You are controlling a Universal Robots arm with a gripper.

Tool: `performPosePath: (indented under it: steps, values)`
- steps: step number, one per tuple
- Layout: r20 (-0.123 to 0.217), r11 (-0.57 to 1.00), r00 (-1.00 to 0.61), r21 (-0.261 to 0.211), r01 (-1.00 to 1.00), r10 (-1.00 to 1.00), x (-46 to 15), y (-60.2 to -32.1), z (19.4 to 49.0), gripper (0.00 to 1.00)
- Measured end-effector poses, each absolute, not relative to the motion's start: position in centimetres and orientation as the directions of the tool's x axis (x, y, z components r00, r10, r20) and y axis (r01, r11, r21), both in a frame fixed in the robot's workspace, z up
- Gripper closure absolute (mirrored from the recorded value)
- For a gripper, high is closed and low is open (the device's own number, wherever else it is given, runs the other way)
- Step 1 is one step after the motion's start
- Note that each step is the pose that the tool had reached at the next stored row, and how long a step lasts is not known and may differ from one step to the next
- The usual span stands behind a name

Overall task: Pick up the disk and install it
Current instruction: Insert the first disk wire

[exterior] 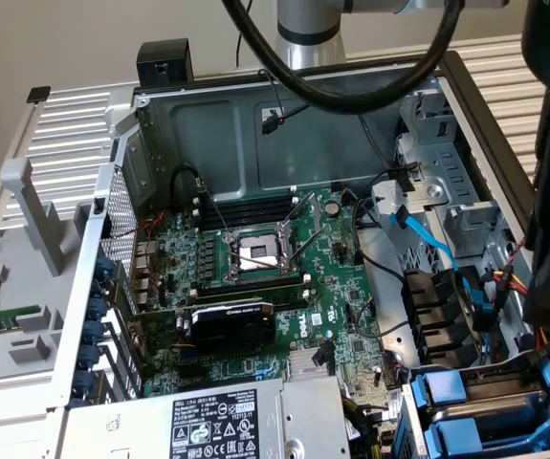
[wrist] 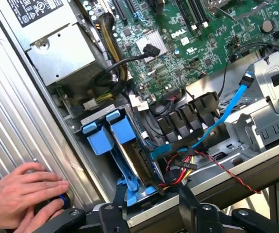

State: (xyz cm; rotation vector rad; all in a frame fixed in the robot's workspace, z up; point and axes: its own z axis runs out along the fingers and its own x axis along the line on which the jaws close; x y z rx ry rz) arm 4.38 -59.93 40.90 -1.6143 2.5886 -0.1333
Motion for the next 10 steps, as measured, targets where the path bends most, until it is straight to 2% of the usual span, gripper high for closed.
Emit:
performPosePath:
  steps: [10]
  values:
    - [-0.028,0.271,-0.270,-0.119,-0.955,-0.963,4.38,-59.93,40.82,0.45]
